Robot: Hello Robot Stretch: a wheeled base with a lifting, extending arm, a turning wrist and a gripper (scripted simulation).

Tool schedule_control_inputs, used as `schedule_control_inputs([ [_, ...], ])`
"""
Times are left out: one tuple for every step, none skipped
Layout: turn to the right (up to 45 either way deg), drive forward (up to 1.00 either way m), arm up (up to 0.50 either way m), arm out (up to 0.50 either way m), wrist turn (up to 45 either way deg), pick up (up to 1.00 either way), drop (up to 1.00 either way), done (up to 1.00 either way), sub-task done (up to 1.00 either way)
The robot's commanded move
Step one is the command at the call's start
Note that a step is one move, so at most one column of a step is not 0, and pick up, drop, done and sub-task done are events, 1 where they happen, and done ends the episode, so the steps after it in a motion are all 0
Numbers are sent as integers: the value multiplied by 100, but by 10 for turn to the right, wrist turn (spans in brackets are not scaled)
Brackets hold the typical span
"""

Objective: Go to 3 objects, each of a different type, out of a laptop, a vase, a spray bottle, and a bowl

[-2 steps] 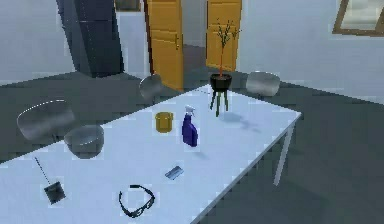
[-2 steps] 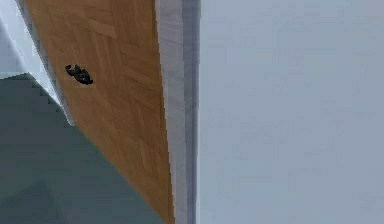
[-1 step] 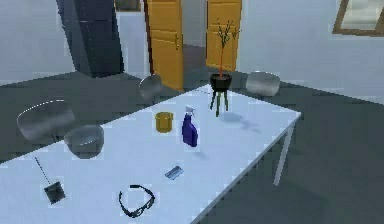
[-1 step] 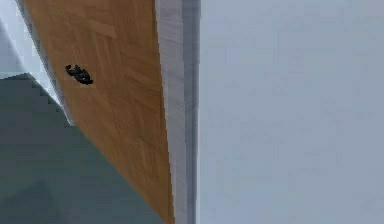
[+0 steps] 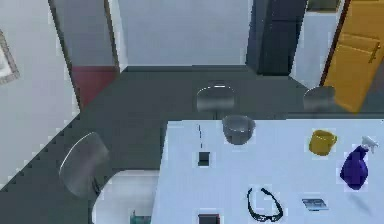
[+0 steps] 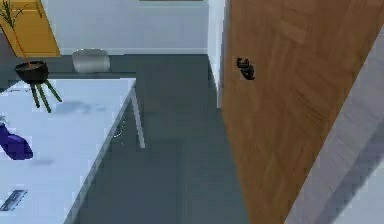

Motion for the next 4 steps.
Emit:
schedule_control_inputs([
  [-450,0,0,0,0,0,0,0,0],
  [-450,0,0,0,0,0,0,0,0],
  [0,30,0,0,0,0,0,0,0],
  [330,0,0,0,0,0,0,0,0],
])
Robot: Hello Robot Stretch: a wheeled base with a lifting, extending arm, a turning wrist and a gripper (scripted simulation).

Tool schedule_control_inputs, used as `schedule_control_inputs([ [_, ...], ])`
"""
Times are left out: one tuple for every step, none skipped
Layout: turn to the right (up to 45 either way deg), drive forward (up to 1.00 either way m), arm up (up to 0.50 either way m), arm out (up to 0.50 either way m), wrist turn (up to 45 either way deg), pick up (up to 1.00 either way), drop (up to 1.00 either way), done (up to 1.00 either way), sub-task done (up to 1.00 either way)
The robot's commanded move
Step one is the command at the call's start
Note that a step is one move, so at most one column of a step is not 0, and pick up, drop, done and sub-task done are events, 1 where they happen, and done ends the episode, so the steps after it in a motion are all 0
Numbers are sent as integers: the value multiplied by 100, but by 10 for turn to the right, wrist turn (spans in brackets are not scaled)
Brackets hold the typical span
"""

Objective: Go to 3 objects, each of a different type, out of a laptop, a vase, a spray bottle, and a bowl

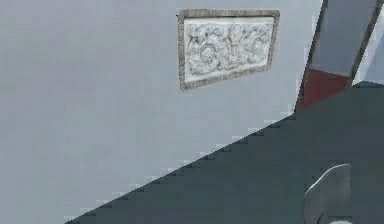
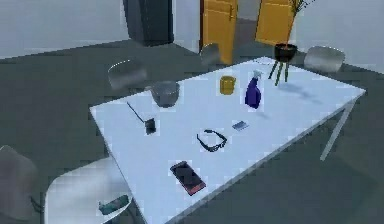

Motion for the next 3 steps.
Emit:
schedule_control_inputs([
  [30,0,0,0,0,0,0,0,0],
  [-270,0,0,0,0,0,0,0,0],
  [-30,0,0,0,0,0,0,0,0],
])
